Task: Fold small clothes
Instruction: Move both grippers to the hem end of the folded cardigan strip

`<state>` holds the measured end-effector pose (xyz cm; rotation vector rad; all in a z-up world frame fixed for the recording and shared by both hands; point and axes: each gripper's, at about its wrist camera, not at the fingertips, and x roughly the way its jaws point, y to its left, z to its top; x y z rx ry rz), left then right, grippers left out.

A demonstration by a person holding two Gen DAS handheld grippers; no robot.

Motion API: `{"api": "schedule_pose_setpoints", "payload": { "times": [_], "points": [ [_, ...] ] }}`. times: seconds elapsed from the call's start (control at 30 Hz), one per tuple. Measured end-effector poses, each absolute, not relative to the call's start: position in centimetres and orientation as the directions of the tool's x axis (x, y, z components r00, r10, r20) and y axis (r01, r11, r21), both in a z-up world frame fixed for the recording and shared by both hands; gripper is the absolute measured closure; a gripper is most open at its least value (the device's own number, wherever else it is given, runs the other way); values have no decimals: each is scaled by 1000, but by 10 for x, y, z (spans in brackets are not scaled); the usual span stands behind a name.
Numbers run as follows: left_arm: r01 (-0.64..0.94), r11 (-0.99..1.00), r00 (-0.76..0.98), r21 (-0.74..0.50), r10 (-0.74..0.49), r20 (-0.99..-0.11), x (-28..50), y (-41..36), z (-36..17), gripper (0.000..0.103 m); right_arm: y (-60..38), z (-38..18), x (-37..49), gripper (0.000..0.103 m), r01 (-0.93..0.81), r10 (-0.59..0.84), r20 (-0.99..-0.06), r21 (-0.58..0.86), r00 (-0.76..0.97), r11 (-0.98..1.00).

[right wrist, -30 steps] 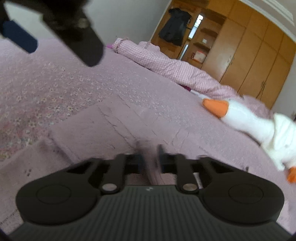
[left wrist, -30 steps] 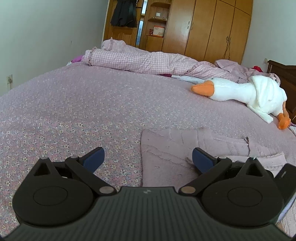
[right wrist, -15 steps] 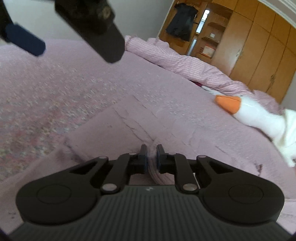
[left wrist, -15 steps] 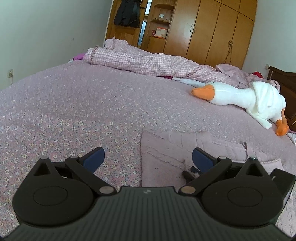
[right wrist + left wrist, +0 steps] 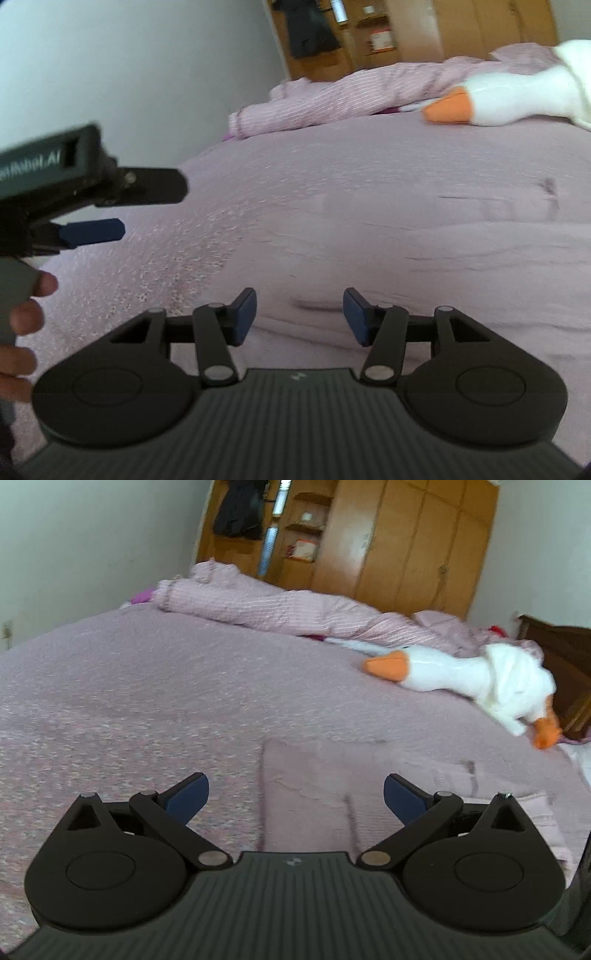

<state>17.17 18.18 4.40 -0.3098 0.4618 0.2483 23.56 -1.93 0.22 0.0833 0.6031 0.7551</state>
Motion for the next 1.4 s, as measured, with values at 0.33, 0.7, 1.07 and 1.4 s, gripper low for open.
{"api": "schedule_pose_setpoints", "payload": {
  "times": [0.33, 0.7, 1.07, 1.4],
  "points": [
    [-139, 898, 882, -418, -80, -465, 131, 166, 9, 0, -164, 16, 197, 49, -552, 650, -479, 349, 590, 758],
    [-147, 928, 833, -343, -71, -549, 42, 131, -32, 0, -331, 0, 154, 36, -404, 668, -375, 574, 643, 712],
    [-201, 836, 798, -510, -162, -580, 3, 147, -42, 0, -397, -24, 129, 36, -233, 611, -423, 662, 669, 713],
    [-136, 798, 784, -587, -276, -556, -9, 150, -48, 1, -423, -47, 116, 38, -153, 682, -418, 777, 600, 611]
  ]
}}
